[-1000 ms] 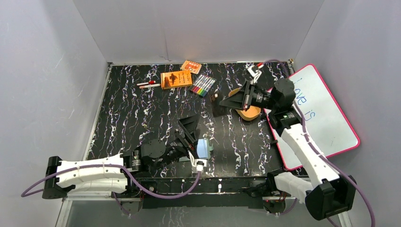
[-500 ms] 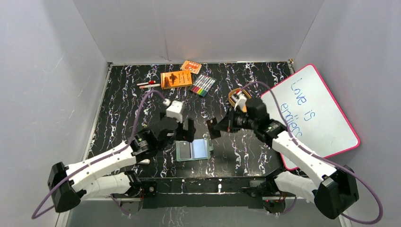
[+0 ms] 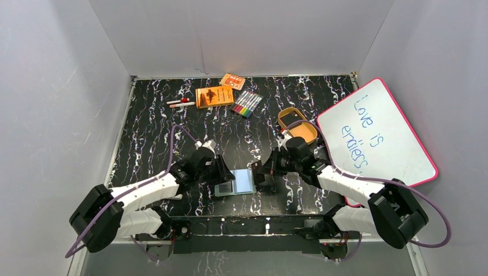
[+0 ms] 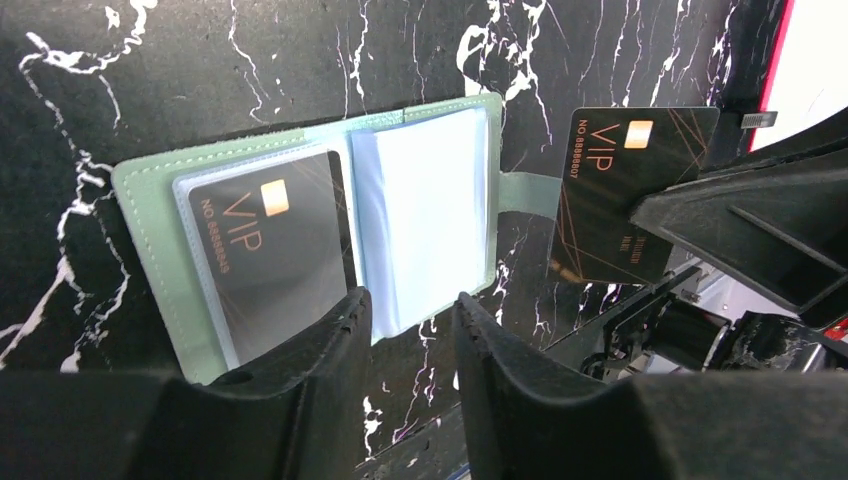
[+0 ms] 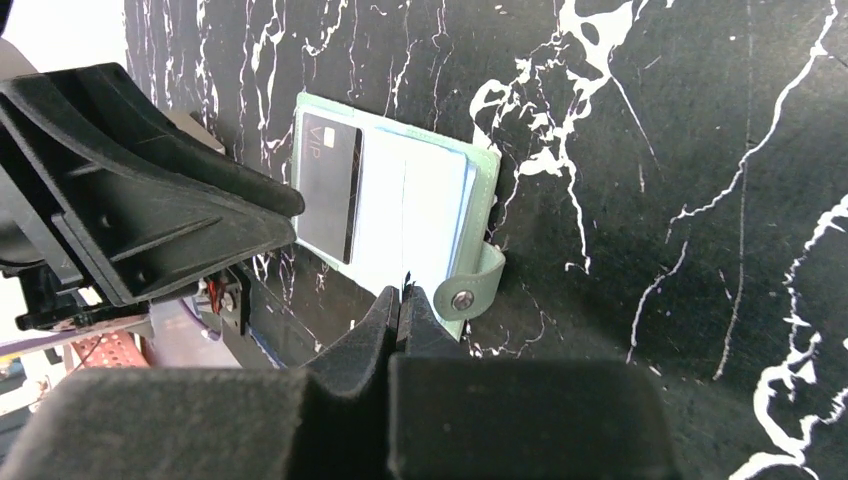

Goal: Put the credit cards into the card holder

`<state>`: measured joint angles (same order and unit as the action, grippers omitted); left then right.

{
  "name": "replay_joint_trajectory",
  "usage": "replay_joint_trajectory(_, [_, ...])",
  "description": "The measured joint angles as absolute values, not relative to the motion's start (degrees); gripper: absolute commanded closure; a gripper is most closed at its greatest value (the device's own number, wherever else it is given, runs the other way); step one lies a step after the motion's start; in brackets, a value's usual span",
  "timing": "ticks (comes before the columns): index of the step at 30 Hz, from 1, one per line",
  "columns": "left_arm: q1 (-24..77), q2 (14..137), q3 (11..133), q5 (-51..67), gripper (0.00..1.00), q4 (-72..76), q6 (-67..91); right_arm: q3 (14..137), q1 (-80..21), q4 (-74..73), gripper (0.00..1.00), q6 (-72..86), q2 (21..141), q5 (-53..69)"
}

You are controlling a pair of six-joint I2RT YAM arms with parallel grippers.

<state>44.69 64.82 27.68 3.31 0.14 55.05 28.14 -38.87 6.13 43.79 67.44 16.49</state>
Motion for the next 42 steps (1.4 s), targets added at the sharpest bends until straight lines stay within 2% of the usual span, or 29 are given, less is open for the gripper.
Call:
replay_joint_trajectory(5, [42.78, 69.58, 27.7, 7.73, 0.75, 3.64, 56.14, 27.88, -39.77, 10.37, 1.0, 45.78, 71.09, 15.94])
replay_joint_trajectory(16, [42.04, 75.2, 27.7, 8.25, 0.87, 3.84, 55.51, 27.9, -40.32, 12.1, 1.0, 46.83, 75.0, 15.73])
replay_joint_trajectory(42, [41.74, 77.49, 27.9, 8.49, 0.92, 6.11, 55.68, 27.97, -40.93, 14.09, 1.0, 46.61, 81.3, 21.74])
